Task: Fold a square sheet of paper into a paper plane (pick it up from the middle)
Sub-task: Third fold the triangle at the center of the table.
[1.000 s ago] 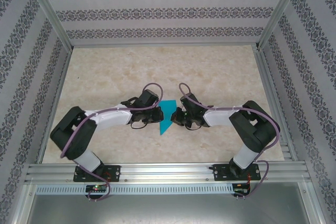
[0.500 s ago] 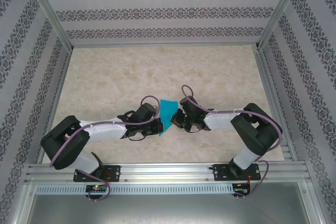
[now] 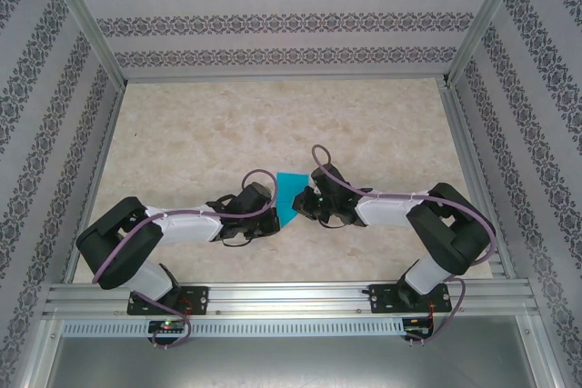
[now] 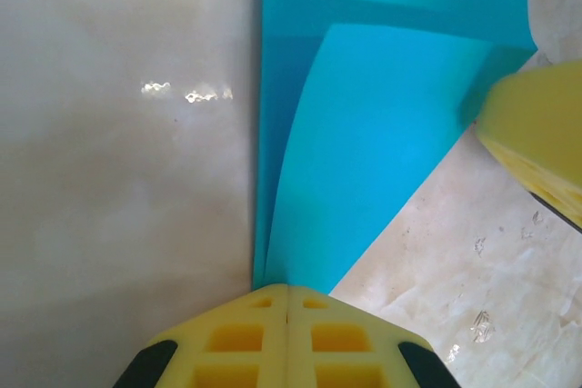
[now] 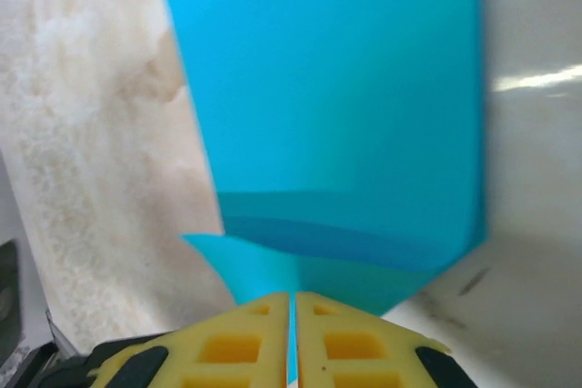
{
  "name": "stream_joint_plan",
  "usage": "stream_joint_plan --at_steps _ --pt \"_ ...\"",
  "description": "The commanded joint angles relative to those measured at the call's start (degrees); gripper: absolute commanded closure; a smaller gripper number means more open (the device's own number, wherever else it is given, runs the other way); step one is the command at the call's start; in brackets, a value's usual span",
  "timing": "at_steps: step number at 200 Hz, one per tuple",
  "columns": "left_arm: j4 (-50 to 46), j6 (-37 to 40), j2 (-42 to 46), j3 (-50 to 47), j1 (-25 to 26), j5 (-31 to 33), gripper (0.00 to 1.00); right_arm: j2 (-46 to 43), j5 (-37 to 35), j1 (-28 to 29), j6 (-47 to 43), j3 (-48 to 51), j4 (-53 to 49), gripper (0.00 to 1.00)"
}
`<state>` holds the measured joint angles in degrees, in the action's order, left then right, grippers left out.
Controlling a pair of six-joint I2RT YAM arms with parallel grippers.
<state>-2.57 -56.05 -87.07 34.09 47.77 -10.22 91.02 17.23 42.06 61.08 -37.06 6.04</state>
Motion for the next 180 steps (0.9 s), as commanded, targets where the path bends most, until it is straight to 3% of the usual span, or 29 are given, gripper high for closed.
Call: stream_joint_plan --at_steps 1,106,147,180 --pt "-2.5 -0.1 -0.6 0.9 0.7 2.6 1.0 -0.6 1.1 1.6 -4.0 -1.9 -0.3 0.89" --pt "-0.6 0.3 0.3 1.3 0.7 1.4 1.0 8.5 3.0 3.7 -3.6 -4.3 0.7 0.95" --pt "-0.1 2.1 -0.2 2.0 1.6 1.5 0.91 8.6 3.0 3.7 -3.8 -4.2 1.3 0.95" --pt "-4.1 2.0 -1.7 1.9 1.7 4.5 0.95 9.1 2.8 3.6 -5.0 -4.1 1.0 0.96"
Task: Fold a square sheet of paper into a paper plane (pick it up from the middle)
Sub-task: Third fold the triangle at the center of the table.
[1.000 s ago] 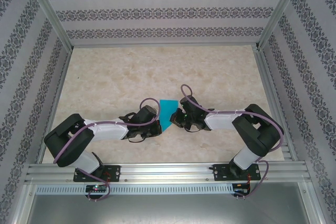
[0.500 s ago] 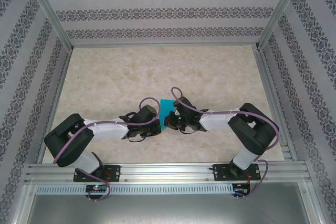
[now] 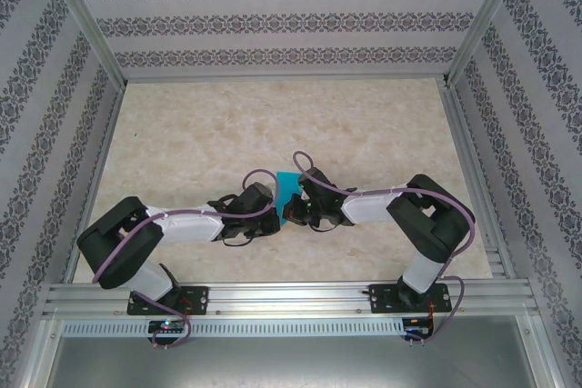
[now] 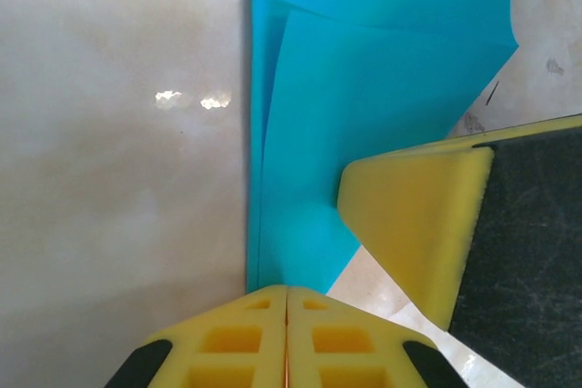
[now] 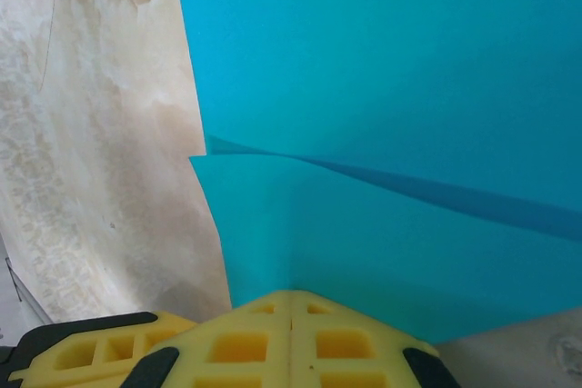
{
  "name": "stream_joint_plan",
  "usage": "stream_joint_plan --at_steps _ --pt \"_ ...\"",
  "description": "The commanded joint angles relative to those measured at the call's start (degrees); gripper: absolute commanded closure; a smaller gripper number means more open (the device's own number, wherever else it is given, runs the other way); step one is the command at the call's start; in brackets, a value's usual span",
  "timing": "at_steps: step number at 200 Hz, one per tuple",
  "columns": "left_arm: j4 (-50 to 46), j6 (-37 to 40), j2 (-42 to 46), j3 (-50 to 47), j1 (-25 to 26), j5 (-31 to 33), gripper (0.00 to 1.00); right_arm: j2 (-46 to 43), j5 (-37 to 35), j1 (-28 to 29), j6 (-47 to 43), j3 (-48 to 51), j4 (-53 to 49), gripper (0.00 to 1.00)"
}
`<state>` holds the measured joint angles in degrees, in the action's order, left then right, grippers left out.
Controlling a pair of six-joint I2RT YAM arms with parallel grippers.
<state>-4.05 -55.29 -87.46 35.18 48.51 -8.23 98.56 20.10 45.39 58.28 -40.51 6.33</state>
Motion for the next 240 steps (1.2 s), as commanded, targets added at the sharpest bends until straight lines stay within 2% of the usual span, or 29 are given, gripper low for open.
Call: stream_joint_plan --at_steps 1,28,50,147,196,217,240 --pt "-2.7 1.3 -1.3 0.8 1.0 2.5 0.95 1.6 -0.1 0.3 -2.2 -0.6 0.7 0.96" --pt "-6.6 0.6 -1.6 0.4 1.0 3.7 1.0 2.5 -0.7 -0.2 -5.0 -0.8 0.0 0.96" --pt "-9.4 0.2 -1.9 -0.2 1.0 4.0 1.0 2.8 -1.8 -1.7 -8.5 -0.6 -0.9 0.96" --pt "-13.5 -0.2 -2.6 -0.4 1.0 3.9 1.0 2.3 -2.9 -13.9 -17.3 -2.7 -5.0 0.96" --pt "-14.1 2.6 1.0 1.1 1.0 3.8 1.0 -6.5 -2.8 -15.3 -18.0 -4.0 -11.5 0.94" --pt "-12.8 4.7 4.0 3.2 1.0 3.0 0.97 -10.9 -1.8 -14.7 -16.4 -2.0 -12.1 0.86" --pt "-10.9 6.0 6.3 4.9 1.0 3.8 0.9 -14.7 -0.7 -14.3 -13.9 1.2 -11.1 0.7"
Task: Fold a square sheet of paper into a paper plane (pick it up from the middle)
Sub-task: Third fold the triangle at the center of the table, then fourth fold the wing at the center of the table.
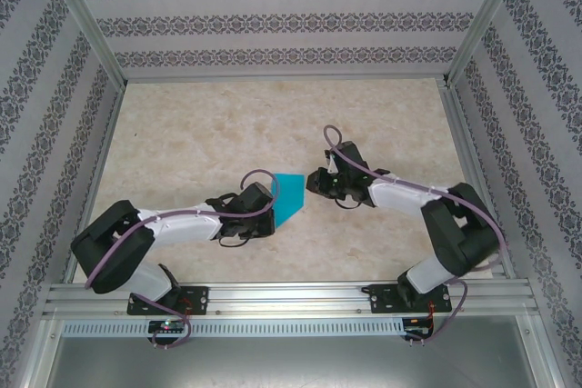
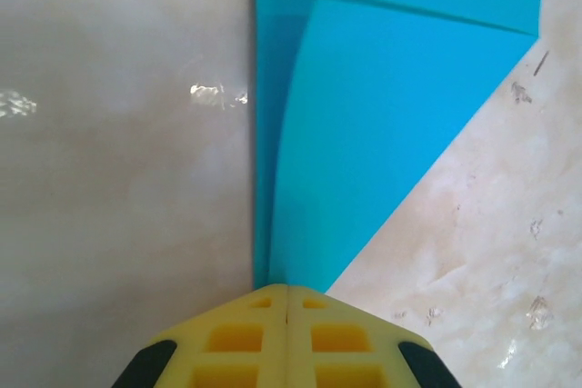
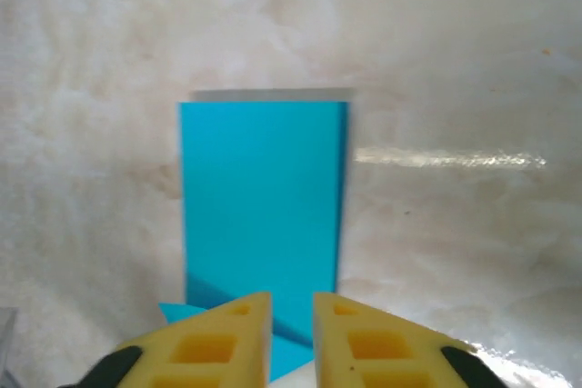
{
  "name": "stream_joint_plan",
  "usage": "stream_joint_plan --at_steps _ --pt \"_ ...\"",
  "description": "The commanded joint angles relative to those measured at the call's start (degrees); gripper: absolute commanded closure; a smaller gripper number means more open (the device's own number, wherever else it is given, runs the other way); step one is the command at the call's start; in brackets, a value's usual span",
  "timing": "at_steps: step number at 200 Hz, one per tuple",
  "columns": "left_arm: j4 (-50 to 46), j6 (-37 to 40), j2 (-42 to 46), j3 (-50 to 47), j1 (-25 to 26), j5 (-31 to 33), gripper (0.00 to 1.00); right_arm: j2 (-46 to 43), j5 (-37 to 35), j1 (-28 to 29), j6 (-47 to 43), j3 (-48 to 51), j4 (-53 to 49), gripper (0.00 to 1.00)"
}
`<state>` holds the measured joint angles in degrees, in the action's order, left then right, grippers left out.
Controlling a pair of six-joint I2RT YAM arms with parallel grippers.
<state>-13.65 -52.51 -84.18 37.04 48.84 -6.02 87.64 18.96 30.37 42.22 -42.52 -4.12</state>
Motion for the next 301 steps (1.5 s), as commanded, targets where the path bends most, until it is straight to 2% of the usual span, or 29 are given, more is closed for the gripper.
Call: stream_joint_plan --at_steps 1,20,38,87,116,130,169,250,281,301 --pt "-1.2 3.3 3.0 3.2 0.6 1.7 0.9 -4.0 0.4 0.7 2.3 3.5 -0.6 0.69" --pt "0.5 3.8 2.7 4.6 0.6 2.7 0.89 -5.8 1.8 0.9 4.3 6.0 0.7 0.59" --pt "1.8 3.7 1.5 5.6 0.6 4.8 0.89 -5.8 4.2 1.2 5.4 7.4 2.6 0.55" --pt "0.5 2.6 -3.6 8.0 0.4 10.8 0.96 -0.3 7.7 3.6 6.0 5.9 5.6 0.55" --pt "0.2 2.3 -4.6 7.8 0.0 12.1 0.97 3.6 9.4 4.5 6.3 4.5 8.0 0.57" --pt "0.2 2.2 -4.8 7.6 -0.1 12.3 0.97 5.1 10.1 4.6 6.3 4.1 9.2 0.58" --pt "0.1 2.3 -4.9 7.3 -0.7 12.3 0.97 7.8 12.1 4.8 7.2 3.3 11.8 0.71" --pt "-0.3 3.2 -4.8 7.5 -1.4 11.2 0.96 11.5 14.6 4.6 9.2 2.3 17.8 0.75" --pt "-1.0 3.9 -3.5 7.4 -1.9 11.1 0.94 12.0 14.2 4.0 10.3 2.7 19.1 0.84" --pt "-1.7 4.7 -1.9 7.3 -2.4 11.0 0.9 9.4 11.7 3.5 10.9 3.9 18.2 0.91"
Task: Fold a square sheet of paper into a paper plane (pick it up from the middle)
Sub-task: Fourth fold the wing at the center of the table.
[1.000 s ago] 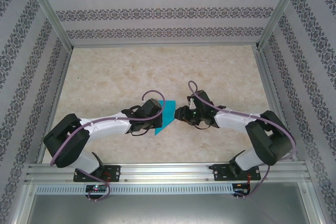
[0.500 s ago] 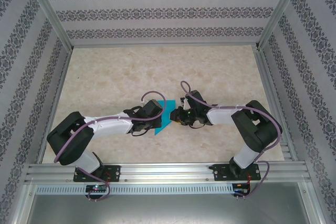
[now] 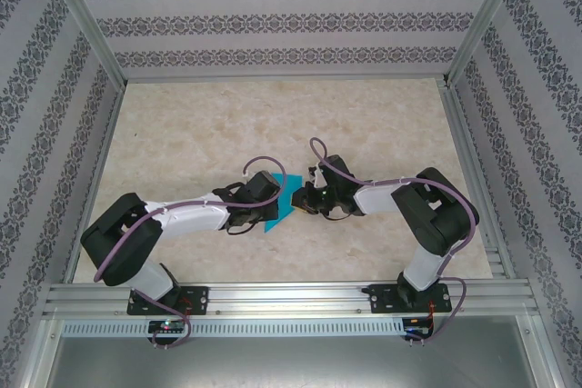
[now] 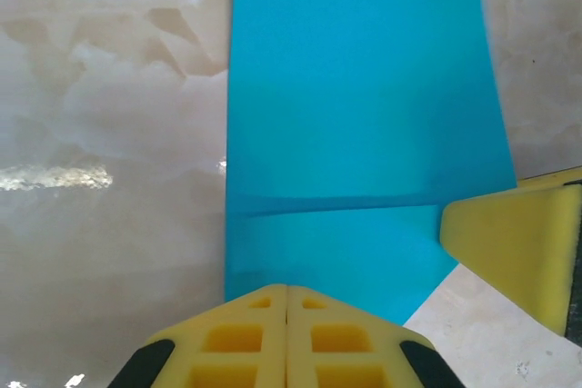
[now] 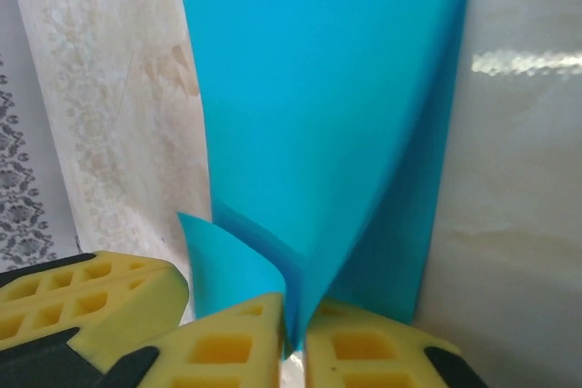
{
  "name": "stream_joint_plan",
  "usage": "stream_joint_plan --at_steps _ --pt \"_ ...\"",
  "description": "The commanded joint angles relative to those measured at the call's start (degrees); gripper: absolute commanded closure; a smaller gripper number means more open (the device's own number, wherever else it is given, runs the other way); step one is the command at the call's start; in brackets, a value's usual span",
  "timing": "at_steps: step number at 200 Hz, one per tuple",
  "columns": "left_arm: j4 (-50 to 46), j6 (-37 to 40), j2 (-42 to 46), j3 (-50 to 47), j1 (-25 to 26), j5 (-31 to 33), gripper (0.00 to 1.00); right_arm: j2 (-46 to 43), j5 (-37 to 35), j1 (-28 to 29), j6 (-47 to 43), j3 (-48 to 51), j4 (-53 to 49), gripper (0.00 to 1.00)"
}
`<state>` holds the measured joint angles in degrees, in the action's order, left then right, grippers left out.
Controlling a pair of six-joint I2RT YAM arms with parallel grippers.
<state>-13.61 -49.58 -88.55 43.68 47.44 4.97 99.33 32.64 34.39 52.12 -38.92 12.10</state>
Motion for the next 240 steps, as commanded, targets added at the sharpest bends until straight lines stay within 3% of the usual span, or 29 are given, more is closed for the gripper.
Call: stream_joint_plan --at_steps 1,57,95,143,165,240 --pt "-1.8 1.9 2.5 0.7 -1.0 0.1 0.89 -2.5 -2.2 -0.6 1.0 0.3 1.8 0.91" --pt "1.2 9.1 10.6 -1.0 -1.2 -1.5 0.67 -15.9 -15.8 0.3 3.4 0.1 -15.6 0.97" --pt "6.3 16.2 19.5 -5.5 -1.2 -2.2 0.46 -18.9 -23.0 4.0 8.6 -3.6 -23.0 0.97" --pt "4.7 20.1 28.1 -8.1 -1.2 1.7 0.39 -19.3 -27.1 6.8 7.3 -9.5 -26.8 0.97" --pt "7.5 22.0 29.4 -9.6 -1.2 -0.5 0.38 -18.2 -27.5 7.1 7.3 -10.8 -27.7 0.97" --pt "20.4 35.9 20.8 -12.3 -0.7 -7.4 0.37 -13.8 -25.6 7.6 12.7 -7.8 -23.5 0.96"
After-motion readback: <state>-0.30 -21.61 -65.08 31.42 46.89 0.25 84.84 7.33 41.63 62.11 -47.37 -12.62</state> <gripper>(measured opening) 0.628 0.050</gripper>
